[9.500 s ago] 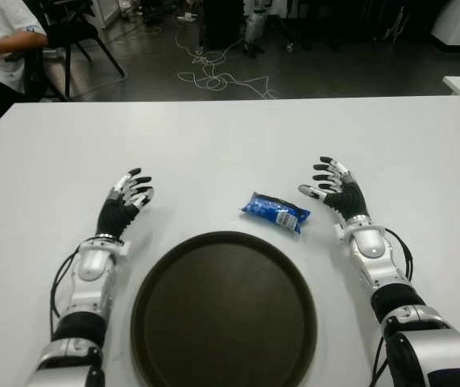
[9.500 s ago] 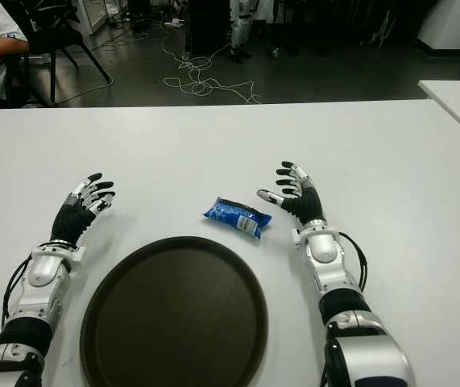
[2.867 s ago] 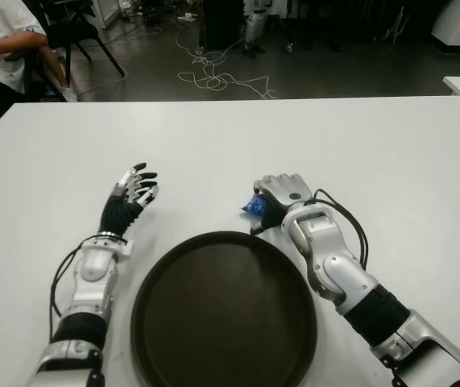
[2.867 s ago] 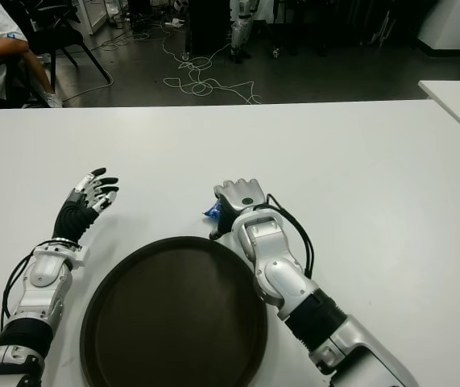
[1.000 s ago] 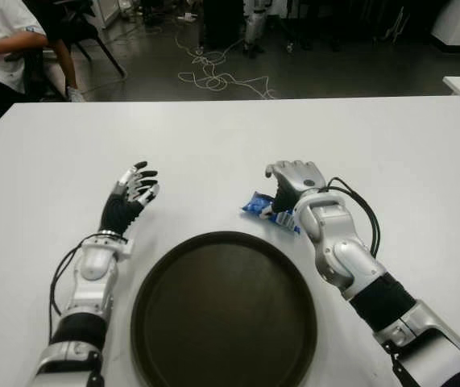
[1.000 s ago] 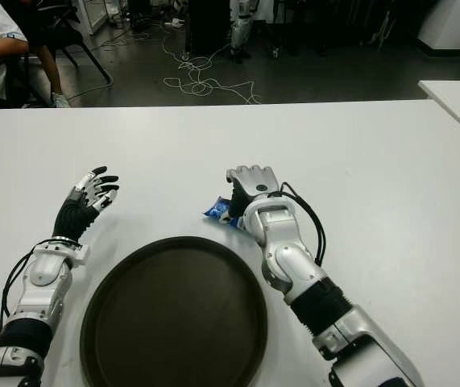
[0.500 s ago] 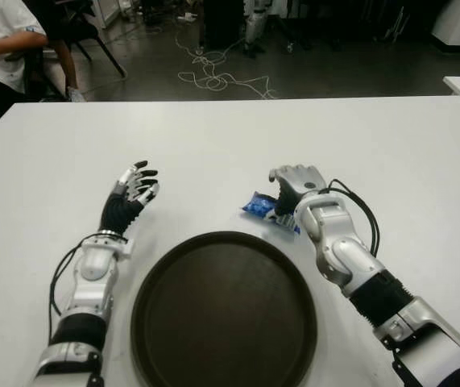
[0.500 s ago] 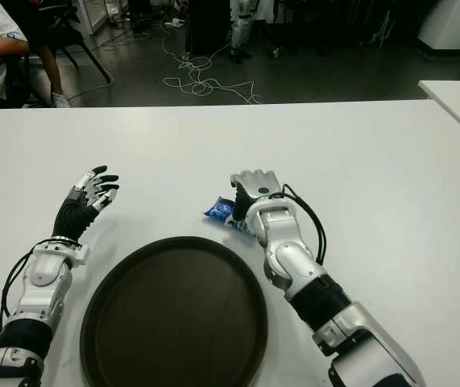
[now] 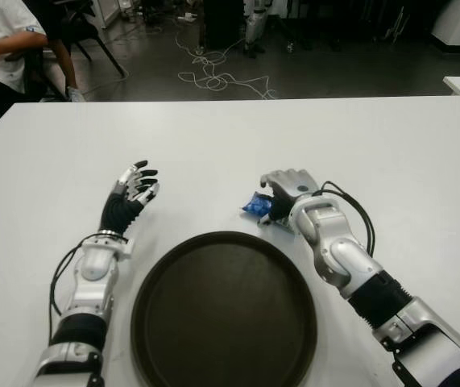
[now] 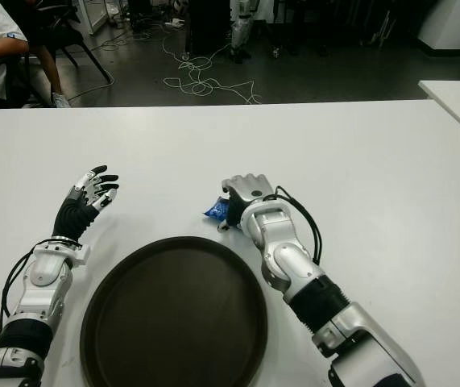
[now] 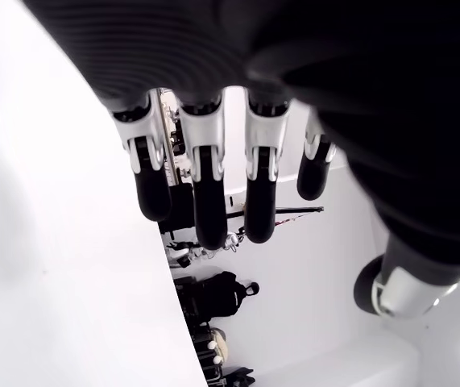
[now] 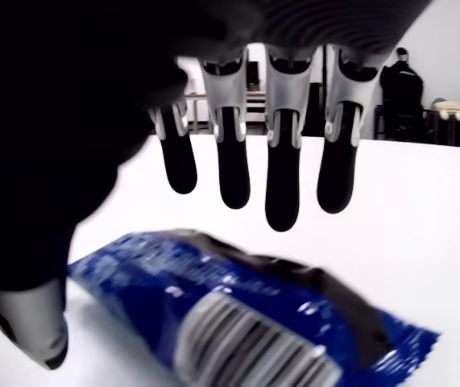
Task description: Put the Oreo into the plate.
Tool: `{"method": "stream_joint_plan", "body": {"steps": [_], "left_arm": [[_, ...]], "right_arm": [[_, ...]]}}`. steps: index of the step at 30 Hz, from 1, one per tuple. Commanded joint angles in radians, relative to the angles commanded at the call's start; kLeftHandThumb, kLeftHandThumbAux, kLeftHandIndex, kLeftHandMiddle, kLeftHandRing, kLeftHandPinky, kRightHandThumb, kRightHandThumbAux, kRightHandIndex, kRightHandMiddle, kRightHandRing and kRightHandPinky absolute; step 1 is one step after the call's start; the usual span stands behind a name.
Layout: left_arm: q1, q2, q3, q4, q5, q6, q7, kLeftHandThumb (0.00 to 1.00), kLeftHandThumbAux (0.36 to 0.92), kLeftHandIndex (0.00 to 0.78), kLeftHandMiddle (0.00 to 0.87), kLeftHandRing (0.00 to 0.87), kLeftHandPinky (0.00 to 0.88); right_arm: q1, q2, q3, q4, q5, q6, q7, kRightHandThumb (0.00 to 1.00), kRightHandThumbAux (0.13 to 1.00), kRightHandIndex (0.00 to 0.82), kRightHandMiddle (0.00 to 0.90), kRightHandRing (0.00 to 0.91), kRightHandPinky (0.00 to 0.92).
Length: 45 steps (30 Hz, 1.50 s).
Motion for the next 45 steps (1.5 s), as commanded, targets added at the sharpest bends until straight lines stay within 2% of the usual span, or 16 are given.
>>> {"method": "stream_joint_plan", "body": {"steps": [7,10,14,22,35,45], "left_arm": [[0.000,-0.001,0.000,0.004,0.000,-0.010,0.002,0.028,0.561,0.159,0.256,0.237,0.194],[0.000,-0.002,0.001,0.005,0.000,-0.014,0.003,0.025,0.561,0.163,0.256,0.238,0.204],[0.001,-0.004,-0.001,0.002,0.002,-0.009,0.006,0.028,0.587,0.161,0.261,0.251,0.222],[0.005,-0.006,-0.002,-0.005,-0.001,-0.013,-0.001,0.033,0.570,0.154,0.265,0.251,0.206],[0.010,-0.009,0.000,-0.018,-0.004,-0.003,0.004,0.033,0.597,0.156,0.260,0.248,0.211],[0.012,-0.005,0.002,-0.021,-0.012,0.007,-0.007,0.029,0.588,0.149,0.260,0.247,0.215]], "right_arm": [[-0.004,0.017,0.015,0.054,0.004,-0.016,-0.014,0.000,0.700,0.286,0.283,0.323,0.373],[-0.005,0.012,0.013,0.059,0.008,-0.025,-0.011,0.000,0.701,0.283,0.281,0.321,0.368],[-0.016,0.010,0.023,0.091,0.009,-0.048,-0.014,0.000,0.704,0.286,0.279,0.312,0.351],[-0.025,0.015,0.027,0.135,0.012,-0.064,-0.038,0.000,0.719,0.282,0.275,0.303,0.332],[-0.040,0.037,0.025,0.188,0.044,-0.045,-0.065,0.000,0.725,0.293,0.279,0.309,0.351],[-0.039,0.047,0.025,0.193,0.058,-0.034,-0.076,0.000,0.713,0.291,0.282,0.310,0.338]]}}
